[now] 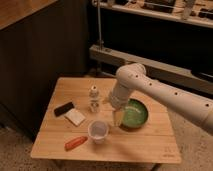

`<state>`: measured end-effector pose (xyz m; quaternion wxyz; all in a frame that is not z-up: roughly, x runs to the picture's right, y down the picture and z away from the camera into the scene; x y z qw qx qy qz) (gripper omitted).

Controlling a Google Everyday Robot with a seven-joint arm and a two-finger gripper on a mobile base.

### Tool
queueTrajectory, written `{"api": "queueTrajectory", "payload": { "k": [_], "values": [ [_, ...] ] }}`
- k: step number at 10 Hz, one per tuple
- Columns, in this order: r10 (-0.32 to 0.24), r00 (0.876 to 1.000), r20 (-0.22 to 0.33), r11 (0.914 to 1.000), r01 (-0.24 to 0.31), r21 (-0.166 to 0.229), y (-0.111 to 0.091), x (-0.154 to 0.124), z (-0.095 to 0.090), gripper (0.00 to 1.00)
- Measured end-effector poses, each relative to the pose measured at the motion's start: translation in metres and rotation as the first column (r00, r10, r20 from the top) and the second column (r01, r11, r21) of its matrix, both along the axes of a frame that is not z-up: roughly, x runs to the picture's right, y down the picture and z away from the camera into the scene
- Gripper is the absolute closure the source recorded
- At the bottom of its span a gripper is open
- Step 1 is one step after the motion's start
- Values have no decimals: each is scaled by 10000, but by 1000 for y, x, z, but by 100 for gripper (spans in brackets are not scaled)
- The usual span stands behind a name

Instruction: Pick up the ceramic cup

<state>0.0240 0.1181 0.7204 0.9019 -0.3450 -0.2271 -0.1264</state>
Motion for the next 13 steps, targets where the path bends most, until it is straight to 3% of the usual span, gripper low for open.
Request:
{"api": "queueTrajectory", "payload": {
  "k": [13],
  "values": [
    [-440, 9983, 384, 9988, 447, -175, 44, -26, 5, 20]
  ]
}}
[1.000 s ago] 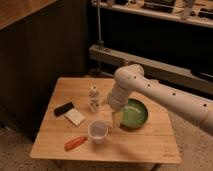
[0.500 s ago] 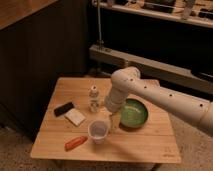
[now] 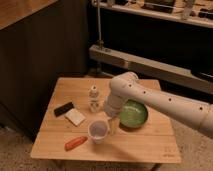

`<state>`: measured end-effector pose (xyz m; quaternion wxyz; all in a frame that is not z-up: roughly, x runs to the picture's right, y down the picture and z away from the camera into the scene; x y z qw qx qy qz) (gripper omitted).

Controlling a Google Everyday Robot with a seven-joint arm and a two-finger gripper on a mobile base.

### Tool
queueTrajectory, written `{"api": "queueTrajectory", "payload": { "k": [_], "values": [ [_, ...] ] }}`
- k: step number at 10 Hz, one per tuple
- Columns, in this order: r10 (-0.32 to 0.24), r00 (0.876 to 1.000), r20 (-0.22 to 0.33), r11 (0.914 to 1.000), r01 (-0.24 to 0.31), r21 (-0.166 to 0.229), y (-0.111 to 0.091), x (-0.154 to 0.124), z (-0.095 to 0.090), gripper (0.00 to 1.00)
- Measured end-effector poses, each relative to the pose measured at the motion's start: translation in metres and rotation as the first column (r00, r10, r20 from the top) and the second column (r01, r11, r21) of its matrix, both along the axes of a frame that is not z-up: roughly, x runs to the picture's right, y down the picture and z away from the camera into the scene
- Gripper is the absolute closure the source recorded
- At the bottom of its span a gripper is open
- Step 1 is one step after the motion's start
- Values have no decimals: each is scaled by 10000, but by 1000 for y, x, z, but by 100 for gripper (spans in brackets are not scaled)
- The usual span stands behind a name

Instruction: Pick up the ceramic cup

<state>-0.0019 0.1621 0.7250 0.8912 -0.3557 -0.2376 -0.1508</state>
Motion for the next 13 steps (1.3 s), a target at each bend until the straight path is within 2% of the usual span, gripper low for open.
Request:
{"api": "queueTrajectory", "payload": {
  "k": [10, 11, 13],
  "values": [
    [-36, 9999, 142, 10000, 36, -36, 27, -9, 18, 20],
    [-51, 9999, 141, 10000, 52, -30, 28, -10, 19, 25],
    [-72, 9999, 146, 10000, 73, -27, 30, -13, 19, 43]
  ]
}}
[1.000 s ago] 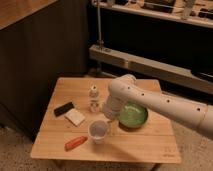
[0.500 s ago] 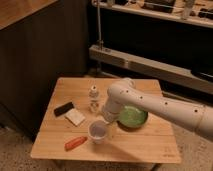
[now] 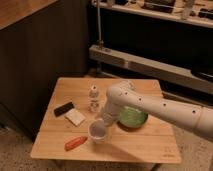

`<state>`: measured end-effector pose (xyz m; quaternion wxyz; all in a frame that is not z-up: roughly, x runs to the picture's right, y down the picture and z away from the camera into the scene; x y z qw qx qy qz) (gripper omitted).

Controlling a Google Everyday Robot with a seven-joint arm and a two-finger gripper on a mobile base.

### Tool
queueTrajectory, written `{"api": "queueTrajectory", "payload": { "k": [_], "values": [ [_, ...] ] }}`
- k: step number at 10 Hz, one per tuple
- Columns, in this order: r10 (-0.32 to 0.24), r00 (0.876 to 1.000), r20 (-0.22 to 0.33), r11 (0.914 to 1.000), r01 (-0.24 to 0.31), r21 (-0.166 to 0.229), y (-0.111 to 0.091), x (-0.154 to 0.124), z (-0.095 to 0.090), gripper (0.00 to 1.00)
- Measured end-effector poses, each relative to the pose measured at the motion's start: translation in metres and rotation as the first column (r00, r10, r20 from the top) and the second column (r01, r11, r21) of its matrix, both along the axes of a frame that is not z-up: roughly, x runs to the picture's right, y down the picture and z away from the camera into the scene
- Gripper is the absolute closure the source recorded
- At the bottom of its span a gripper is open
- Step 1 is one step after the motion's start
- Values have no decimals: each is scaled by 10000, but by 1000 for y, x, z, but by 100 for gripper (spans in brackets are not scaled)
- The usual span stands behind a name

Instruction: Pick up the ceramic cup

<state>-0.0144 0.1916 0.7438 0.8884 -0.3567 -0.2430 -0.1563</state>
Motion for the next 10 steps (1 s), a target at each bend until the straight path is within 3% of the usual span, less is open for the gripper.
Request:
{"api": "queueTrajectory", "payload": {
  "k": [2, 5, 10],
  "values": [
    [-30, 10000, -7, 10000, 30, 17, 2, -3, 0, 48],
    [-90, 9999, -48, 9999, 91, 59, 3, -5, 0, 67],
    [-100, 9999, -3, 9999, 100, 73, 8, -12, 2, 67]
  ]
}}
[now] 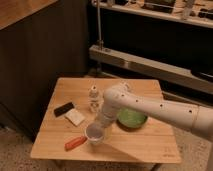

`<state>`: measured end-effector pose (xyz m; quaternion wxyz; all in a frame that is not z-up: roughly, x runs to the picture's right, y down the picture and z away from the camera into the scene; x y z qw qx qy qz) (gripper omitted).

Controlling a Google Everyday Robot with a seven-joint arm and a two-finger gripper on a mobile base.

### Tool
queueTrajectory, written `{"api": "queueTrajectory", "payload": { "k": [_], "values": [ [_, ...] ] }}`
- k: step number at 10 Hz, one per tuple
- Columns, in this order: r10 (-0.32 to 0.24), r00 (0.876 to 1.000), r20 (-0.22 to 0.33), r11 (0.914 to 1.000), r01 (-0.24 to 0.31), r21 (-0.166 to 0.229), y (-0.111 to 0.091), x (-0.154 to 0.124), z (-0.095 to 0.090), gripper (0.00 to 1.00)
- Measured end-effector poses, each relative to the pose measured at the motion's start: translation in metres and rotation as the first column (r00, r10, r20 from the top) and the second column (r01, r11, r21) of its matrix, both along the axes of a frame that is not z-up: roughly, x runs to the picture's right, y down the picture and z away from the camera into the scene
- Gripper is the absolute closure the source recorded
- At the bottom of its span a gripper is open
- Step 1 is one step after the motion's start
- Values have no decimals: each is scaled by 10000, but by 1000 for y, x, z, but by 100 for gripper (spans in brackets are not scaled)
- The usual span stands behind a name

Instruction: Pick up the ceramic cup

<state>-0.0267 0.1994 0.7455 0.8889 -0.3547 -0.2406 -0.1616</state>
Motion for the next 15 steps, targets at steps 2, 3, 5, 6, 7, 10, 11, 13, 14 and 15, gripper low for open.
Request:
{"api": "queueTrajectory", "payload": {
  "k": [2, 3, 5, 6, 7, 10, 11, 13, 14, 15],
  "values": [
    [-66, 10000, -21, 10000, 66, -19, 0, 1, -1, 67],
    [-75, 10000, -21, 10000, 75, -22, 1, 1, -1, 67],
    [-54, 10000, -4, 10000, 54, -17, 5, -2, 2, 67],
    [-58, 10000, -39, 10000, 58, -13, 4, -1, 2, 67],
    [-82, 10000, -56, 10000, 82, 16, 4, 0, 2, 67],
    [-141, 9999, -35, 9999, 141, -69, 11, -6, 3, 67],
    [-135, 9999, -43, 9999, 135, -52, 11, -6, 3, 67],
    [-159, 9998, -70, 9999, 158, -19, 13, -6, 4, 65],
    [-296, 9996, -27, 9996, 296, -18, 13, -9, 3, 57],
    [-505, 9987, 51, 9987, 505, -10, 12, -19, -2, 47]
  ]
}}
